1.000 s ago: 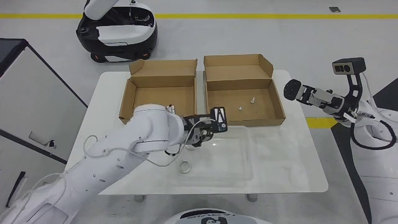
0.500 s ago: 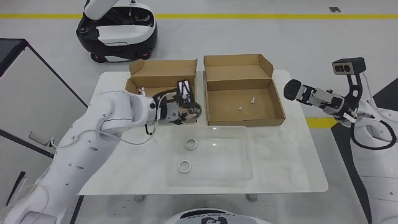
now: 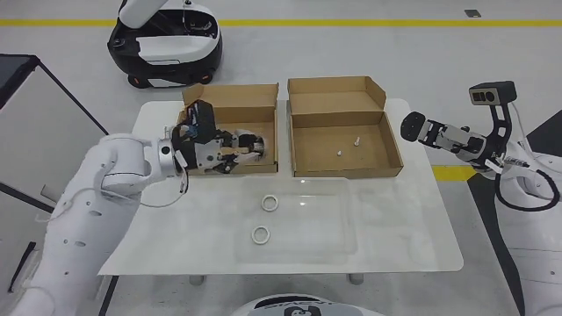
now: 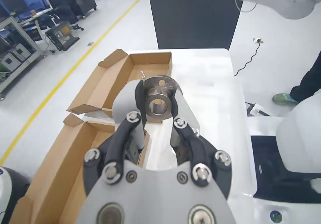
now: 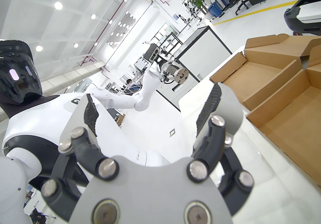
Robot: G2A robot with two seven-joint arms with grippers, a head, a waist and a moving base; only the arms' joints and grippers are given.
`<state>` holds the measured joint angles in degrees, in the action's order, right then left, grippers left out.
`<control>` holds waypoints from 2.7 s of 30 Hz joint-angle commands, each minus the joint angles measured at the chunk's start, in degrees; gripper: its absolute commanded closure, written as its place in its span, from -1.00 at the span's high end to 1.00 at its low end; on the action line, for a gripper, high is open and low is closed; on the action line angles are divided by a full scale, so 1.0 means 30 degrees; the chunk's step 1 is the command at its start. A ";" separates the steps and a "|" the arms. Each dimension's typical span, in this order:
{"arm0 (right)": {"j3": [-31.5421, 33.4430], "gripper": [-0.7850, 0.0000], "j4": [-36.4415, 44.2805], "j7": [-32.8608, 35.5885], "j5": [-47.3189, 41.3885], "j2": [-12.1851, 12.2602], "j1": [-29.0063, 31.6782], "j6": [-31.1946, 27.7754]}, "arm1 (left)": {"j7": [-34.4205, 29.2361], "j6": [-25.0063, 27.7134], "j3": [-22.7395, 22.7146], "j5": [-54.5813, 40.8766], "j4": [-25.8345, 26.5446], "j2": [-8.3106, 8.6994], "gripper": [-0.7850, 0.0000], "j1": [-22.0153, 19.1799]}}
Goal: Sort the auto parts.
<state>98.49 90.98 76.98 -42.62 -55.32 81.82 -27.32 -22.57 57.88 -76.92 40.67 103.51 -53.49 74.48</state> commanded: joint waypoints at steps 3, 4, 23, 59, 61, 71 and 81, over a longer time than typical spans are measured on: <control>-0.0001 1.00 0.0000 0.0000 0.0001 0.0000 0.0000 0.0000 | 0.1403 0.0041 -0.0658 0.0054 0.0257 0.0090 -1.00 0.0664; -0.0001 1.00 0.0000 0.0000 0.0001 0.0000 0.0000 0.0000 | 0.1821 0.0041 -0.0814 -0.0049 0.0281 0.0118 -1.00 0.0835; -0.0001 1.00 0.0000 0.0000 0.0001 0.0000 0.0000 0.0000 | 0.7681 0.0041 -0.2201 -0.3900 0.1422 0.1281 -1.00 0.2584; -0.0001 1.00 0.0000 0.0000 0.0001 0.0000 0.0000 0.0000 | 2.2953 0.0041 -0.2720 -0.0179 0.3487 0.5598 -1.00 0.5610; -0.0001 1.00 0.0000 0.0000 0.0001 0.0000 0.0000 0.0000 | 2.2953 0.0041 -0.2885 -0.0150 0.3403 0.5668 -1.00 0.5727; -0.0001 1.00 0.0000 0.0000 0.0001 0.0000 0.0000 0.0000 | 2.2953 0.0041 -0.2885 -0.0150 0.3403 0.5668 -1.00 0.5727; -0.0001 1.00 0.0000 0.0000 0.0001 0.0000 0.0000 0.0000 | 2.2953 0.0041 -0.2885 -0.0150 0.3403 0.5668 -1.00 0.5727</control>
<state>98.49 90.98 76.98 -42.62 -55.32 81.82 -27.32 46.30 58.00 -85.57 40.22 113.72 -36.49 91.67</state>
